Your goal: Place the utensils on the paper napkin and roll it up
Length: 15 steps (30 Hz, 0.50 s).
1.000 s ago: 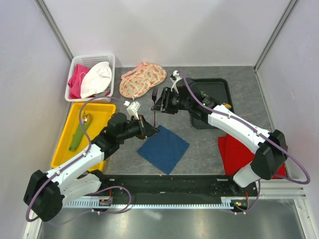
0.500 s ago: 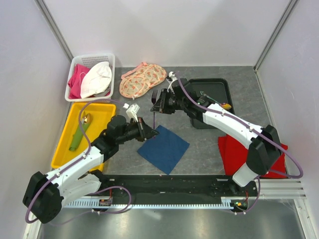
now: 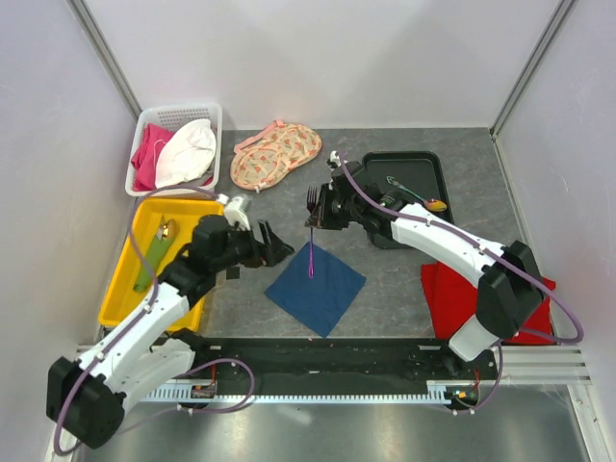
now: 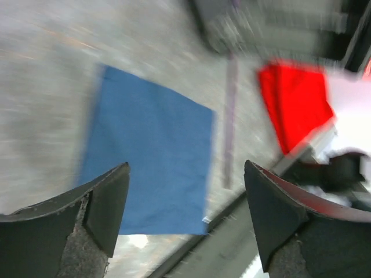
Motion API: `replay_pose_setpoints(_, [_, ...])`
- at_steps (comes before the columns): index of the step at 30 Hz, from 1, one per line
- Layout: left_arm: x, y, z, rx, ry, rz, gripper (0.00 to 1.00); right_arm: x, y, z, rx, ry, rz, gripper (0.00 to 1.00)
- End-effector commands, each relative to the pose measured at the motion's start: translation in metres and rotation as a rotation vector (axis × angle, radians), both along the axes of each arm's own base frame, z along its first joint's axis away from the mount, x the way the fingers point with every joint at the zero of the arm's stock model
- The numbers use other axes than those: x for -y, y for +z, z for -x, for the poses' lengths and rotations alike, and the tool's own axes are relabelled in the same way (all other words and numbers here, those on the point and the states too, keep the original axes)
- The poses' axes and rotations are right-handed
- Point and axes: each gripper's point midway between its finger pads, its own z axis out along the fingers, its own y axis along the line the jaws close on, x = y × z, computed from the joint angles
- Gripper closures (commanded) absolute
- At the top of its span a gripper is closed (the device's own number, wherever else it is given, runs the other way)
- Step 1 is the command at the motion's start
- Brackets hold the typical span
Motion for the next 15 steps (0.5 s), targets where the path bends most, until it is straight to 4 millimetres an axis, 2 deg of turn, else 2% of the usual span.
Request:
replay_pose_setpoints(1, [-0.061,0.010,-0.018,0.078,0.106,-0.121,0.12,0.009,-0.039,0.006,-0.066,-0.002,0.130,1.00])
replay_pose_setpoints(3, [-0.079,0.011,-0.026,0.071,0.155,-0.123,0.12,0.005,-0.063,0.015,-0.118,0.045,0.191,1.00])
replay_pose_setpoints(5, [-0.086,0.013,-0.030,0.065,0.181,-0.110,0.12,-0.001,-0.078,0.023,-0.146,0.085,0.228,1.00])
replay_pose_setpoints(6, [-0.089,0.015,-0.033,0.053,0.199,-0.091,0.12,-0.005,-0.092,0.024,-0.177,0.099,0.244,1.00])
replay_pose_setpoints(8, [-0.089,0.015,-0.036,0.040,0.209,-0.077,0.12,-0.006,-0.105,0.024,-0.193,0.107,0.279,1.00])
replay_pose_setpoints(9, [-0.089,0.017,-0.037,0.035,0.216,-0.066,0.12,-0.003,-0.116,0.016,-0.185,0.077,0.321,1.00])
replay_pose_setpoints(15, [-0.090,0.023,-0.047,0.054,0.236,-0.032,0.12,-0.002,-0.122,0.011,-0.184,0.017,0.340,1.00])
